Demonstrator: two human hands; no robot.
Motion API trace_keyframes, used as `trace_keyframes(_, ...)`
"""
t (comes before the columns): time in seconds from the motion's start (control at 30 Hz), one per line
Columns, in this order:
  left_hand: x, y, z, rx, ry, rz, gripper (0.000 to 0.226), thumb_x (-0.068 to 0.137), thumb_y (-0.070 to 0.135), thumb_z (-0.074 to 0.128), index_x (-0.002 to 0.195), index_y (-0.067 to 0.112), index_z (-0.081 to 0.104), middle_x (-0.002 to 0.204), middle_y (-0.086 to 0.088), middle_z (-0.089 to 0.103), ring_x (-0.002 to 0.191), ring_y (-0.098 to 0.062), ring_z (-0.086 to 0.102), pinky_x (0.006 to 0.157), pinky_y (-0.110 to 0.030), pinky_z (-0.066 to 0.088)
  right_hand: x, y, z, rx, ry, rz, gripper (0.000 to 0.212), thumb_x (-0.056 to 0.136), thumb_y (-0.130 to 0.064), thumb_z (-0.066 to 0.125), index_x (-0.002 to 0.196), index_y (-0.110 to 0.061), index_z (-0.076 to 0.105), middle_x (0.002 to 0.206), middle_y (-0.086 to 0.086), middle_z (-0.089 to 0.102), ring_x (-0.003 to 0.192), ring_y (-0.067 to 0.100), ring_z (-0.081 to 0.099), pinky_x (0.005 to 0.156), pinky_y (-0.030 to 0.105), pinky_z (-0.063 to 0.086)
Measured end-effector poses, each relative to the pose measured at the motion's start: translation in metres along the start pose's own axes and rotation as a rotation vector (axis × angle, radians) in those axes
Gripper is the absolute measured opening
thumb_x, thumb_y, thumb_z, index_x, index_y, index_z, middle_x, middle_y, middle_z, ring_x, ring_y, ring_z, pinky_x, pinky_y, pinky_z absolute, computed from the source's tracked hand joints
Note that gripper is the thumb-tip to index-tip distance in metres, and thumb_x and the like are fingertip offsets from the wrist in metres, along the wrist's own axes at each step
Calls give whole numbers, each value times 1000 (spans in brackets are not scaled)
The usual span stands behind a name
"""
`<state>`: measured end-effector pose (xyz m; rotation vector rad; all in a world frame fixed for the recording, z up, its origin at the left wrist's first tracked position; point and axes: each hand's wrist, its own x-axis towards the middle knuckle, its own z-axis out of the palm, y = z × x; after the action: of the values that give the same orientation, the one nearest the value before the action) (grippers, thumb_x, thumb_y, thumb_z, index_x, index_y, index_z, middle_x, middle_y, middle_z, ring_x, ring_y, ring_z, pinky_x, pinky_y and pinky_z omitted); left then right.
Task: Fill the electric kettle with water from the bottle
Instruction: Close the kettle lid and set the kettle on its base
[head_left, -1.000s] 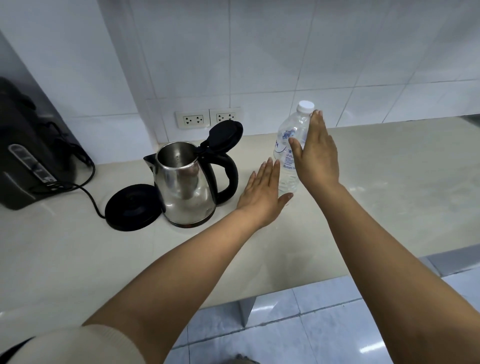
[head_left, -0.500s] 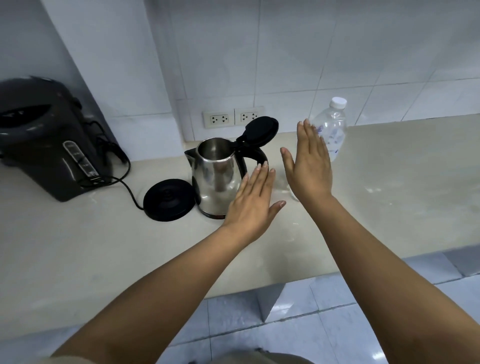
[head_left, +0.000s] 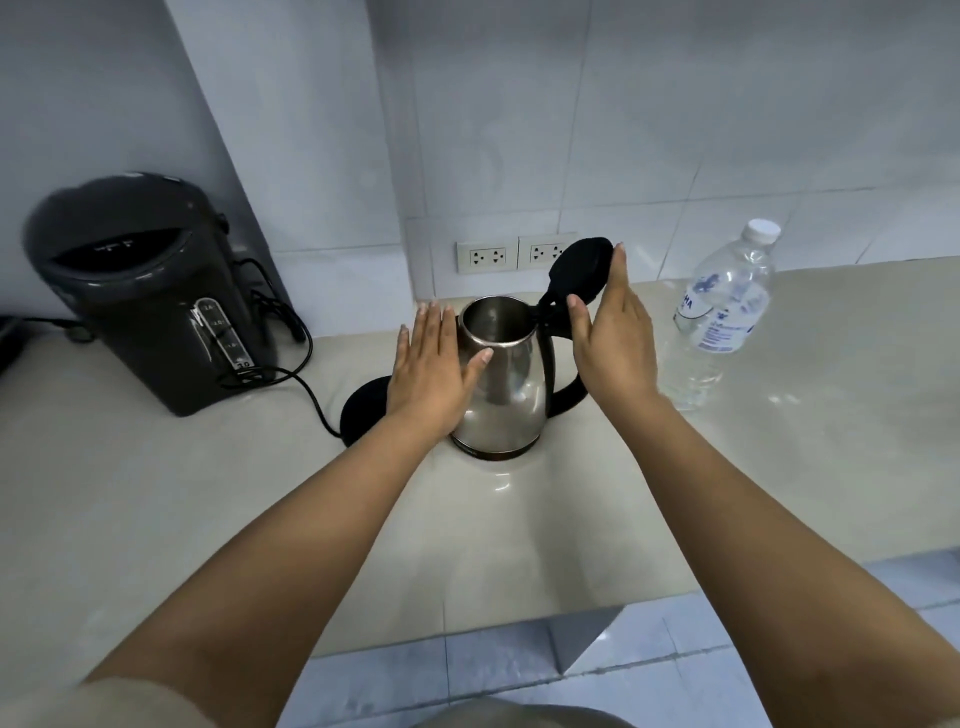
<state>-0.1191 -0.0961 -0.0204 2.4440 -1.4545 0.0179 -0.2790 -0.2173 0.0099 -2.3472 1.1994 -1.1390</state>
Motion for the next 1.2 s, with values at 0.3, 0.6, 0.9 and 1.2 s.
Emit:
trace_keyframes(0.3, 7, -9, 9, -92, -29, 50, 84, 95, 65, 21, 155, 11, -2, 163, -3, -5, 149, -12, -9, 120, -28, -7, 13, -26, 20, -57, -54, -356, 57, 98, -19, 39, 151, -18, 18, 156, 5, 29, 141, 20, 32, 111, 36, 34)
trace_keyframes(0.6, 2, -5, 9, -95, -19, 53, 88, 93, 68, 21, 155, 10, -2, 163, -5, -3, 149, -13, -7, 121, -30, -4, 4, -22, 43, -219, -246, -442, 52, 98, -24, 44, 148, -20, 30, 156, 2, 29, 143, 24, 27, 113, 44, 29)
trace_keyframes(0.9, -1, -12, 10, -177, -51, 91, 87, 93, 67, 23, 154, 13, -8, 162, -2, -13, 147, -7, -15, 118, -24, -10, 2, -18, 44, -244, -400, -458, 48, 99, -42, 39, 145, -30, 35, 158, -3, 23, 147, 18, 15, 117, 43, 20)
trace_keyframes(1.2, 4, 6, -2, -174, 70, 152, 83, 95, 62, 25, 155, 13, -5, 162, -2, -12, 148, -9, -14, 120, -28, -9, -2, -5, 31, -124, -260, -221, 57, 100, -41, 33, 151, -21, 18, 157, 1, 24, 146, 18, 19, 119, 40, 13)
